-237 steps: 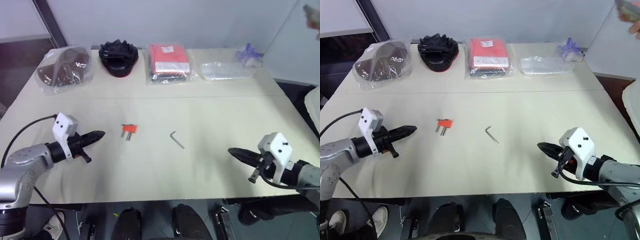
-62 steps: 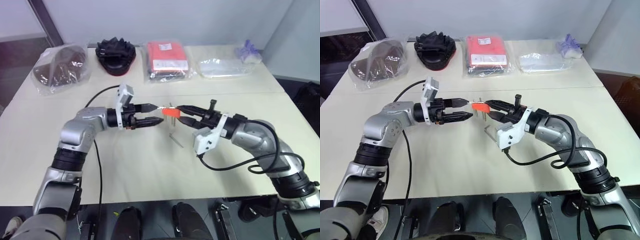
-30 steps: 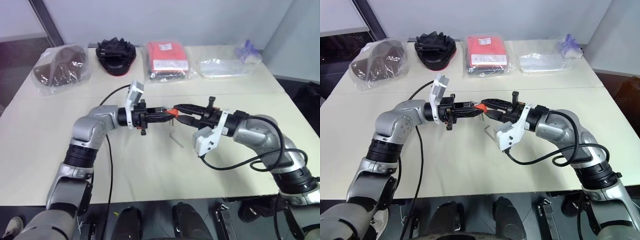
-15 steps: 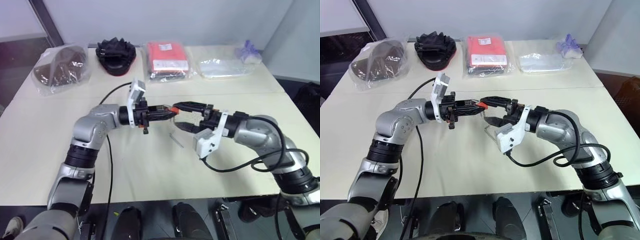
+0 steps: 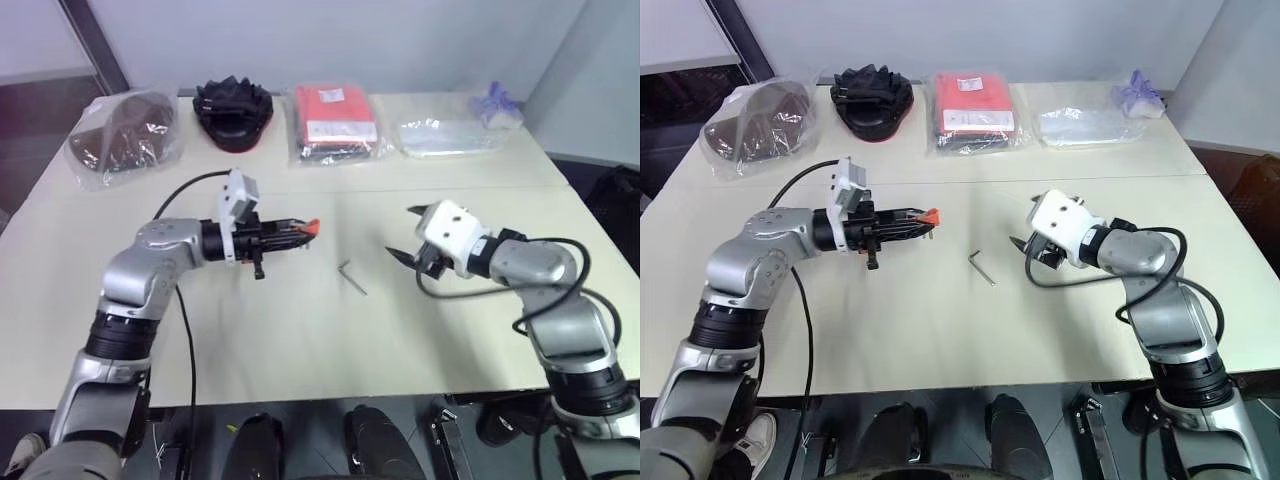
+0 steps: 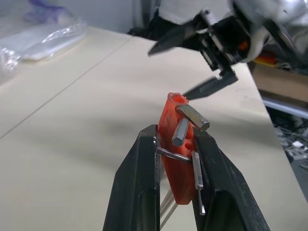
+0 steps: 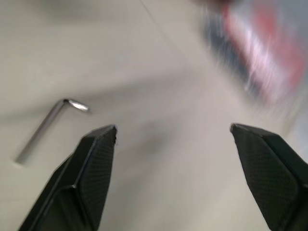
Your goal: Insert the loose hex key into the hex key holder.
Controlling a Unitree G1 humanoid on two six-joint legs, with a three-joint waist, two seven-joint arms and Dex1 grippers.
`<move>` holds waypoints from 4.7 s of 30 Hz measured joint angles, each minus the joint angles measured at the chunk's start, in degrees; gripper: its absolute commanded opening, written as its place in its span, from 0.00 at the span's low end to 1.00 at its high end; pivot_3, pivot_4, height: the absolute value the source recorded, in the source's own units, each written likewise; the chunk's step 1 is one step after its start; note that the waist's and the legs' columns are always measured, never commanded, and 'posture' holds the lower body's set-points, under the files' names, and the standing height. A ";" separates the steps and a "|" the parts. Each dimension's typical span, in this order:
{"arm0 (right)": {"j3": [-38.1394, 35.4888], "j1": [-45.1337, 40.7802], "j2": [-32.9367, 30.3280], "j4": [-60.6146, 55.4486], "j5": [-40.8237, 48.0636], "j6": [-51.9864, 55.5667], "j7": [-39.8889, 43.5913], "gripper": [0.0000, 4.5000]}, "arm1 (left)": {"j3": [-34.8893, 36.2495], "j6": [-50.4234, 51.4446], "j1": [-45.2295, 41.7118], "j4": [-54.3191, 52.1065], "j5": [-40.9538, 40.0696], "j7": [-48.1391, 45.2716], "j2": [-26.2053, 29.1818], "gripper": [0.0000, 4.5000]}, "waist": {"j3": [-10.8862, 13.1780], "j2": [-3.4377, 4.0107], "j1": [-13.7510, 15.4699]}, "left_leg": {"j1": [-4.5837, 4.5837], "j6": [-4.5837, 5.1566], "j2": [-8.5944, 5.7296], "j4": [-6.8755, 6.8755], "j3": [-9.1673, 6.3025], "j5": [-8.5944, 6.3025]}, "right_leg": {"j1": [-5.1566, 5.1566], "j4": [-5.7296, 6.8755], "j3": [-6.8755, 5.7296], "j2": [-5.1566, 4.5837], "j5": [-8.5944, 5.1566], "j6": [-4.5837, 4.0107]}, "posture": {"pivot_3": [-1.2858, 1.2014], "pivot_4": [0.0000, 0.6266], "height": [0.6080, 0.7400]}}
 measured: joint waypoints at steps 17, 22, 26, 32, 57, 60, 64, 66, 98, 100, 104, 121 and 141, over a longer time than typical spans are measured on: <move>8.57 -3.90 11.08 4.41 7.51 22.61 -15.58 0.87 | 0.91 0.44 -0.75 0.44 -0.08 1.79 1.09 0.06 | 0.00 0.00 1.06 | -0.28 0.14 -0.09 0.15 0.00 -0.08 | -0.15 -0.08 -0.05 0.00 0.00 0.00 | 0.52 0.24 1.00; 9.17 -4.84 12.06 8.02 7.66 18.59 -18.18 0.87 | 1.19 0.45 -0.61 0.43 -0.10 1.84 1.53 0.06 | -0.01 0.01 1.00 | -0.26 0.15 -0.08 0.15 -0.01 -0.08 | -0.13 -0.08 -0.05 0.01 0.00 0.00 | 0.52 0.24 1.00; 9.96 -5.02 12.10 8.63 7.73 17.49 -19.22 0.87 | 1.22 0.46 -0.18 0.32 -0.11 1.96 1.55 0.06 | -0.01 0.01 0.97 | -0.25 0.15 -0.08 0.16 -0.01 -0.08 | -0.12 -0.08 -0.05 0.01 0.00 0.00 | 0.52 0.24 1.00; 12.36 -5.09 11.85 7.65 8.11 18.19 -20.07 0.87 | 1.29 0.58 0.63 0.14 -0.11 2.64 1.54 0.06 | -0.01 0.01 0.90 | -0.25 0.15 -0.06 0.16 -0.01 -0.09 | -0.13 -0.07 -0.05 0.03 0.00 0.00 | 0.52 0.24 1.00; 14.34 -5.21 13.39 8.31 10.23 17.38 -20.76 0.02 | 2.35 1.99 1.22 -2.08 -1.13 4.78 1.91 0.06 | -0.03 -0.01 0.69 | -0.21 0.18 -0.03 0.15 -0.01 -0.10 | -0.09 -0.09 -0.05 0.06 0.00 0.00 | 0.52 0.24 1.00; 14.16 -5.32 13.25 8.68 10.42 16.20 -20.73 0.02 | 2.35 2.04 1.22 -2.08 -1.26 5.02 1.83 0.06 | -0.03 0.00 0.63 | -0.20 0.18 -0.03 0.15 -0.02 -0.10 | -0.08 -0.09 -0.05 0.06 0.00 0.00 | 0.52 0.24 1.00; 13.73 -4.43 12.24 10.98 8.14 5.19 -22.68 0.02 | 2.11 2.12 1.02 -2.04 -1.48 5.25 0.33 0.06 | -0.01 0.02 0.82 | -0.30 0.18 -0.05 0.15 0.00 -0.10 | -0.17 -0.11 -0.05 0.04 0.00 0.00 | 0.52 0.24 1.00; 10.71 -4.45 11.81 11.31 5.45 -4.63 -26.34 0.02 | 1.39 2.12 0.46 -1.84 -1.52 5.11 -0.98 0.06 | 0.00 0.03 1.23 | -0.40 0.17 -0.08 0.15 0.00 -0.10 | -0.24 -0.14 -0.05 0.01 0.00 0.01 | 0.52 0.24 1.00; -4.80 -3.17 29.31 -0.73 29.51 -30.45 -33.05 0.02 | -4.39 -8.58 -19.93 29.52 5.50 -7.75 -16.65 0.06 | 0.01 0.07 0.97 | -0.38 0.19 0.01 0.09 0.00 -0.11 | -0.27 -0.14 0.00 0.16 0.04 0.06 | 0.52 0.24 1.00; -3.72 -2.77 29.29 -0.43 28.93 -30.83 -32.67 0.02 | -4.33 -7.73 -19.93 29.47 5.31 -7.71 -16.65 0.06 | 0.01 0.07 1.00 | -0.39 0.19 0.01 0.09 0.00 -0.11 | -0.27 -0.14 0.00 0.16 0.04 0.06 | 0.52 0.24 1.00; -2.73 -2.08 29.01 0.03 27.95 -32.45 -32.08 0.02 | -3.75 -6.25 -19.93 28.90 4.90 -7.25 -16.63 0.06 | 0.01 0.07 1.04 | -0.39 0.19 0.01 0.09 0.00 -0.11 | -0.27 -0.15 0.00 0.15 0.04 0.06 | 0.52 0.24 1.00; -2.02 0.21 28.60 1.74 26.18 -33.90 -31.10 0.02 | -2.06 -2.65 -19.92 26.03 3.75 -6.01 -16.55 0.06 | 0.01 0.07 1.03 | -0.38 0.18 0.01 0.09 0.00 -0.10 | -0.27 -0.14 0.00 0.16 0.04 0.06 | 0.52 0.24 1.00; -0.70 0.42 27.95 1.74 26.07 -33.87 -30.82 0.02 | -1.86 -1.38 -19.70 25.01 3.73 -5.73 -16.43 0.06 | 0.01 0.07 1.04 | -0.38 0.18 0.01 0.09 0.00 -0.10 | -0.27 -0.14 0.00 0.15 0.04 0.06 | 0.52 0.24 1.00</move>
